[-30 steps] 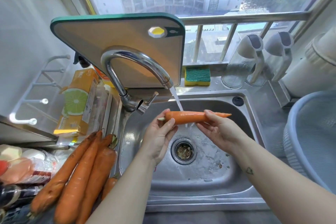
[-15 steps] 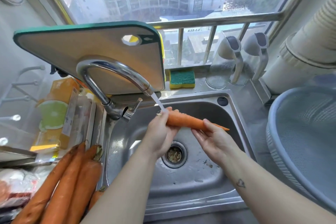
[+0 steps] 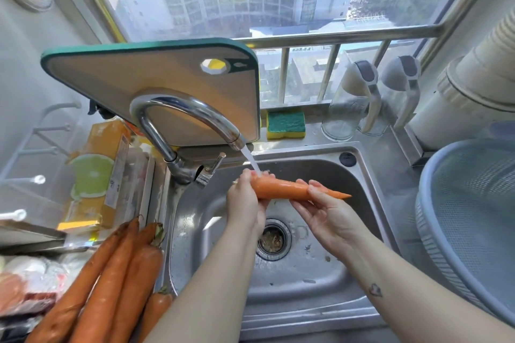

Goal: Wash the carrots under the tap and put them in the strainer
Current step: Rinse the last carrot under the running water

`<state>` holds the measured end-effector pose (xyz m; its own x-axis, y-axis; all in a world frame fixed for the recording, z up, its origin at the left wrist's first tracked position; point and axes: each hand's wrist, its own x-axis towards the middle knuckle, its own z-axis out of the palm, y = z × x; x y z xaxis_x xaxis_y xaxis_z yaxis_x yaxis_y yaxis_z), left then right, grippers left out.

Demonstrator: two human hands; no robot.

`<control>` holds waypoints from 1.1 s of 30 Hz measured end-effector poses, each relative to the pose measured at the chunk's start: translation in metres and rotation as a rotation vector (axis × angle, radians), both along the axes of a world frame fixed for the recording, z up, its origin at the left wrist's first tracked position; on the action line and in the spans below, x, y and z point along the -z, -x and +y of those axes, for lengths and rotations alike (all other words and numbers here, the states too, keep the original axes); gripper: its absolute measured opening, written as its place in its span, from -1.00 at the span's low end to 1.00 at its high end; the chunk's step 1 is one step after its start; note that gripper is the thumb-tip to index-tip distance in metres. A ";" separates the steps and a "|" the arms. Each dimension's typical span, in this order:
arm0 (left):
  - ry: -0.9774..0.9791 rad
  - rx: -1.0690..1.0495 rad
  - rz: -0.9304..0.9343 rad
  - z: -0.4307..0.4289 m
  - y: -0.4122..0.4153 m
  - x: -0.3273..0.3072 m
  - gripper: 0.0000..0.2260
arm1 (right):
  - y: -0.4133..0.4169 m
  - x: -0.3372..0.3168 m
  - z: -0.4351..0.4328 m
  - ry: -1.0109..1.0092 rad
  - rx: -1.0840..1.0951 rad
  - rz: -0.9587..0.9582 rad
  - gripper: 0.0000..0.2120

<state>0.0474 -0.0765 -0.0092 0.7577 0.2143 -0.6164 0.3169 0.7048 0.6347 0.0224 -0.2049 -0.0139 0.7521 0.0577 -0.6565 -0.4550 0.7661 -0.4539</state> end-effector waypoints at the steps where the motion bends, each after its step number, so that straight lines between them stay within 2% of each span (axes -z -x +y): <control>1: 0.076 0.011 -0.010 0.002 0.001 0.001 -0.83 | -0.001 0.000 -0.001 0.000 0.014 -0.001 -0.89; 4: 0.173 0.161 -0.079 0.006 0.010 0.002 -0.77 | -0.006 0.002 -0.006 -0.001 0.058 0.018 -0.89; 7: 0.015 0.331 -0.168 0.009 0.018 0.008 -0.80 | -0.007 0.004 -0.008 0.002 0.059 0.024 -0.89; 11: -0.189 0.441 -0.190 0.014 0.016 0.013 -0.68 | -0.005 0.005 -0.006 -0.020 0.091 0.052 -0.89; 14: -0.217 0.588 -0.218 0.016 0.014 0.007 -0.65 | -0.004 0.006 -0.010 -0.083 0.122 0.064 -0.91; 16: -0.230 0.612 -0.216 0.017 0.012 0.005 -0.67 | -0.005 0.006 -0.012 -0.090 0.122 0.064 -0.91; 20: -0.195 0.497 -0.203 0.014 0.013 0.003 -0.86 | -0.006 0.003 -0.010 -0.071 0.104 0.037 -0.92; 23: -0.244 0.383 -0.207 0.009 0.011 0.005 -0.88 | -0.005 0.001 -0.006 -0.043 0.089 0.013 -0.91; 26: -0.278 0.190 -0.090 0.000 0.007 0.007 -0.86 | -0.004 0.000 -0.003 -0.007 0.040 -0.036 -0.90; 27: -0.199 0.101 -0.032 -0.002 0.005 0.008 -0.82 | -0.004 -0.001 -0.003 0.002 0.017 -0.055 -0.88; 29: 0.092 -0.083 0.067 -0.001 0.002 0.005 -0.77 | -0.004 -0.005 -0.001 0.007 -0.022 -0.090 -0.84; 31: 0.338 -0.185 0.115 0.003 -0.001 0.004 -0.76 | -0.006 -0.007 0.001 -0.011 -0.034 -0.089 -0.81; 33: 0.425 -0.200 0.115 0.004 -0.001 0.007 -0.76 | -0.007 -0.008 0.003 -0.035 -0.053 -0.035 -0.85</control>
<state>0.0483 -0.0728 -0.0163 0.6492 0.0598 -0.7582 0.2004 0.9482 0.2464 0.0293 -0.2021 -0.0060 0.7696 0.1204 -0.6271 -0.4797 0.7571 -0.4434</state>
